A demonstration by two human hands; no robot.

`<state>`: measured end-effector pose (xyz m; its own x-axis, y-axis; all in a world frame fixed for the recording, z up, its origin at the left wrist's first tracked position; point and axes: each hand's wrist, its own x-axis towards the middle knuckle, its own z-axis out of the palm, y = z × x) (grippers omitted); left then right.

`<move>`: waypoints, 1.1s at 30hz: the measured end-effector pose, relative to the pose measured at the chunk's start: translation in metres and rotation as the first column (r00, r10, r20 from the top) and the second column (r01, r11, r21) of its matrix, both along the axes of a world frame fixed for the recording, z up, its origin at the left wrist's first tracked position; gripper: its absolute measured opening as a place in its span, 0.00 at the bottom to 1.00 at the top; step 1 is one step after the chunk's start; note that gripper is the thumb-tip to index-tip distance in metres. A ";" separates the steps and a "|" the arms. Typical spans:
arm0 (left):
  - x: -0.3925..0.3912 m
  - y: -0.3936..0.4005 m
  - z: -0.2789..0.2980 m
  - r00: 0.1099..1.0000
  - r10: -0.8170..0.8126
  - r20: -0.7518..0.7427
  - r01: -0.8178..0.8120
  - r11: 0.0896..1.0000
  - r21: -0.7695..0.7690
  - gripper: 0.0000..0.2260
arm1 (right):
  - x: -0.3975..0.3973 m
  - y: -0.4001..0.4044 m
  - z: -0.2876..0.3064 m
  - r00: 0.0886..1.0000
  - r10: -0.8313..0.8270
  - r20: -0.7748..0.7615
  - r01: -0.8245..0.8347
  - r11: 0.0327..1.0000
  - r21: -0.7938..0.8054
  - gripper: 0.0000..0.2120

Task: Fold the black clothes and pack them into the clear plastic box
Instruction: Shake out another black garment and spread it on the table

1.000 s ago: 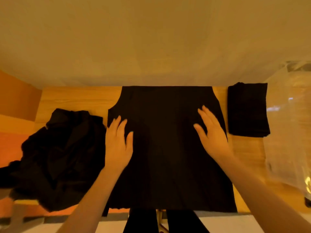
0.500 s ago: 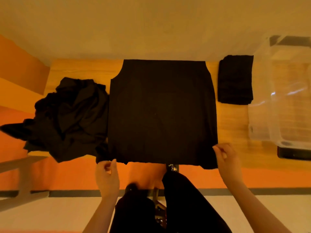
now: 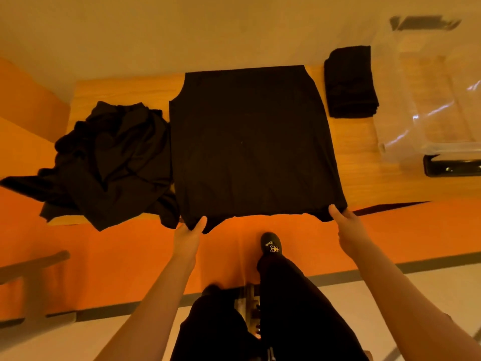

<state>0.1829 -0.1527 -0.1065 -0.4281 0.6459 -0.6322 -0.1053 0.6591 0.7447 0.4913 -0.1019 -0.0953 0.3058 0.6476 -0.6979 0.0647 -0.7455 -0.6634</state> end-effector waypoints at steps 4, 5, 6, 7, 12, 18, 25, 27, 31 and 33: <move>-0.008 -0.016 0.016 0.992 0.004 -0.123 0.006 0.997 0.082 0.15 | 0.008 -0.011 0.018 0.997 -0.020 -0.077 0.022 1.000 0.022 0.25; -0.012 -0.021 0.021 0.990 -0.011 -0.138 0.024 0.996 0.091 0.13 | 0.010 -0.015 0.022 0.991 -0.039 -0.129 0.046 0.998 0.049 0.32; -0.015 -0.024 0.025 0.988 -0.024 -0.151 0.041 0.993 0.106 0.12 | 0.013 -0.019 0.026 0.986 -0.061 -0.154 0.073 0.994 0.076 0.40; -0.019 -0.026 0.031 0.987 -0.033 -0.158 0.051 0.992 0.114 0.11 | 0.016 -0.021 0.029 0.980 -0.078 -0.184 0.100 0.989 0.111 0.45; -0.032 -0.021 0.057 0.957 -0.044 -0.286 0.098 0.979 0.177 0.09 | 0.015 -0.019 0.064 0.980 -0.101 -0.172 0.136 0.969 0.205 0.10; -0.048 -0.017 0.094 0.949 -0.250 -0.191 0.275 0.954 0.120 0.03 | 0.031 -0.017 0.084 0.979 0.062 -0.196 -0.043 0.994 0.100 0.11; -0.063 -0.040 0.118 0.832 -0.453 -0.320 0.496 0.866 0.066 0.11 | 0.033 -0.031 0.104 0.993 0.075 0.095 -0.095 0.970 0.226 0.07; -0.061 -0.044 0.132 0.862 -0.434 -0.261 0.479 0.865 0.147 0.14 | 0.032 -0.034 0.108 0.995 0.073 0.062 -0.086 0.963 0.256 0.08; -0.055 -0.047 0.152 0.807 -0.550 -0.216 0.587 0.786 0.195 0.11 | 0.035 -0.036 0.115 0.979 0.145 -0.141 -0.104 0.958 0.267 0.12; -0.062 -0.046 0.153 0.704 -0.647 -0.292 0.700 0.702 0.131 0.10 | 0.042 -0.036 0.120 0.957 0.231 -0.176 -0.178 0.946 0.272 0.14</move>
